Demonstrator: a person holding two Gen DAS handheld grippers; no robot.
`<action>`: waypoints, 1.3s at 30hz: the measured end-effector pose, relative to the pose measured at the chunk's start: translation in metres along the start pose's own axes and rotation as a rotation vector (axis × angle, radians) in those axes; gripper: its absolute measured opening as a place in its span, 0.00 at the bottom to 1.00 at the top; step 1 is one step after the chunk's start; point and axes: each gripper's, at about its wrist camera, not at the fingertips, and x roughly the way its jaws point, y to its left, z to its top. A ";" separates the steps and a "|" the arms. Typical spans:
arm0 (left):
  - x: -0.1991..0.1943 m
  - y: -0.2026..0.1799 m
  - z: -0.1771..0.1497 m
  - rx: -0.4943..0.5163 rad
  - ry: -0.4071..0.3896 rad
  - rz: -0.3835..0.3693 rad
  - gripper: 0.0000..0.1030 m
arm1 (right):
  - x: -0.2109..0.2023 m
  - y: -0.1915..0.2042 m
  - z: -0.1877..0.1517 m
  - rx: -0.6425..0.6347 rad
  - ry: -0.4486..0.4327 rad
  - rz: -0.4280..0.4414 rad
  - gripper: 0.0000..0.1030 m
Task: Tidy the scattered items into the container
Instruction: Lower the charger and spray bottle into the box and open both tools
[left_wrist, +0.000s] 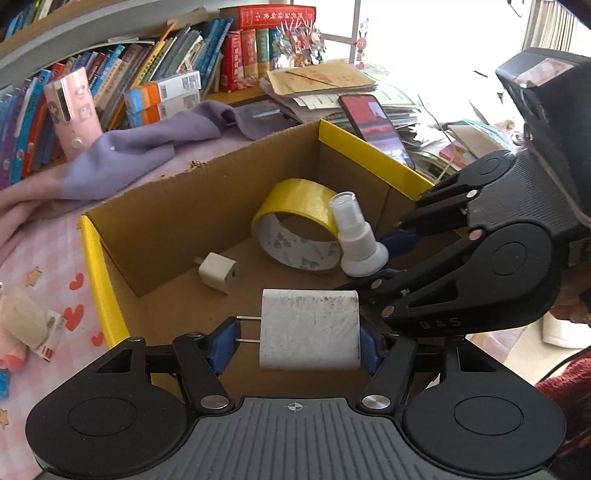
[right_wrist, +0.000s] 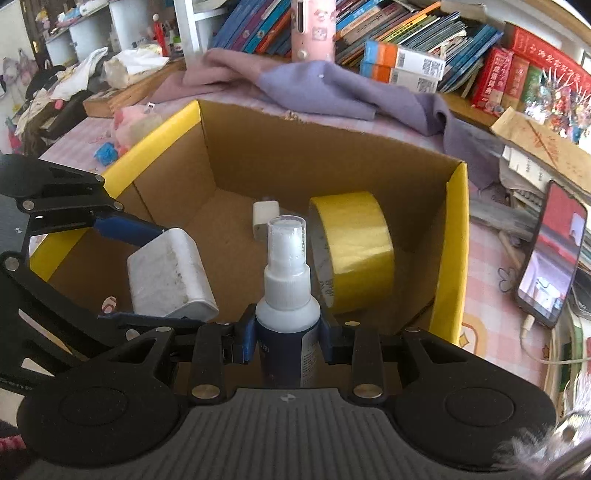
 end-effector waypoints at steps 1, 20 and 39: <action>0.001 0.001 0.000 -0.002 0.003 -0.007 0.63 | 0.001 0.000 0.001 0.000 0.004 0.004 0.30; -0.012 -0.003 0.000 -0.029 -0.044 0.014 0.72 | -0.007 -0.003 0.009 0.028 -0.032 -0.005 0.39; -0.098 -0.006 -0.026 -0.263 -0.246 0.119 0.73 | -0.093 0.011 -0.004 0.094 -0.288 -0.083 0.46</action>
